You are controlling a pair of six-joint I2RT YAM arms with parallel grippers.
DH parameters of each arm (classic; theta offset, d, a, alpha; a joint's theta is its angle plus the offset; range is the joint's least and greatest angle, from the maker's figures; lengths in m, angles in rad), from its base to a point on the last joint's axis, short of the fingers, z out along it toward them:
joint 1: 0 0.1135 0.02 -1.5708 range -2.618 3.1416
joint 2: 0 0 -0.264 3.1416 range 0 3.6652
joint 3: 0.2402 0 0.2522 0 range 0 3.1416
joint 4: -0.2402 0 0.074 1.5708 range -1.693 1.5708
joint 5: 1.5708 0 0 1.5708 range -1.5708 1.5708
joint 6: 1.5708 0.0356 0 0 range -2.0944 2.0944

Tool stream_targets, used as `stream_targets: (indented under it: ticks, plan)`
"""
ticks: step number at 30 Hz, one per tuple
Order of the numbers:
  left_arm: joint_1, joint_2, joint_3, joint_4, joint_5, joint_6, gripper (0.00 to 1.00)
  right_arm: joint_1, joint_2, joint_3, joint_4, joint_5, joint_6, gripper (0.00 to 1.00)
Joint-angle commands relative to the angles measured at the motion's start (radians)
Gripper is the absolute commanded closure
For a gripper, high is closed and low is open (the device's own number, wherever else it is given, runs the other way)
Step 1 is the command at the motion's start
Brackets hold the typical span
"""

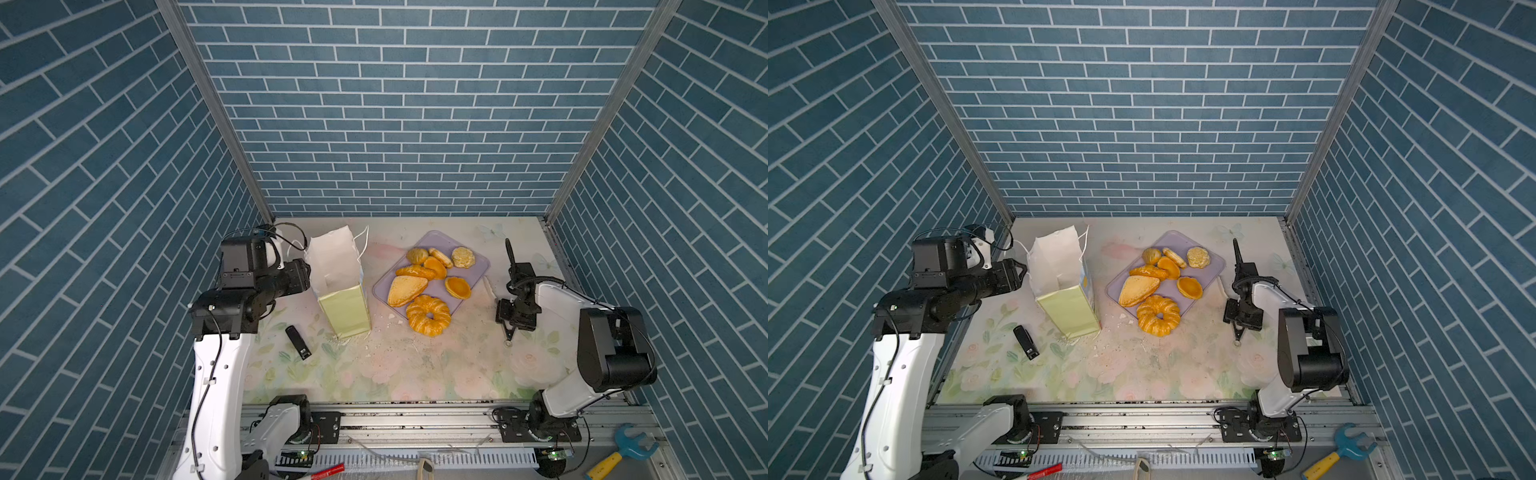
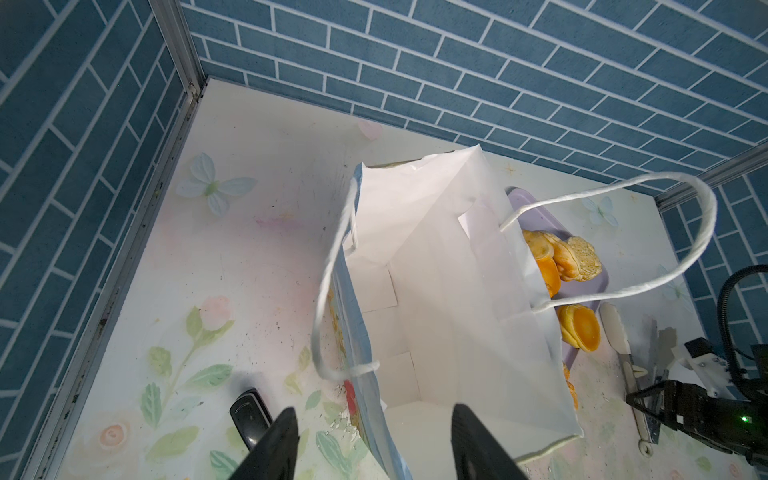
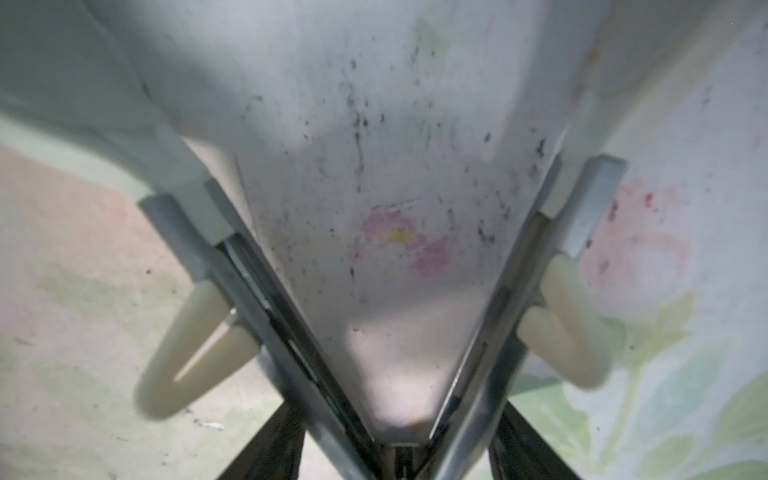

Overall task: Place the fake bread into the paper bag
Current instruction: 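Lift the tongs with the right gripper toward the tray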

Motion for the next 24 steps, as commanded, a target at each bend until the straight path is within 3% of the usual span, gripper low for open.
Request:
stream_targets:
  ticks: [1,12,15,24]
  plan:
    - [0.002,-0.004,-0.004,-0.005,0.007,0.008,0.39,0.002,0.039,0.025,0.001,-0.003,0.029,0.32]
    - [0.002,-0.002,0.0,-0.006,0.005,0.011,0.39,0.005,0.032,0.027,-0.013,0.002,0.023,0.44]
    - [0.002,-0.001,0.003,-0.008,0.004,0.013,0.39,0.004,-0.015,0.028,-0.034,0.015,0.017,0.5]
    - [0.003,-0.006,-0.007,0.004,0.001,0.006,0.39,0.005,-0.186,0.089,-0.153,0.083,-0.03,0.55]
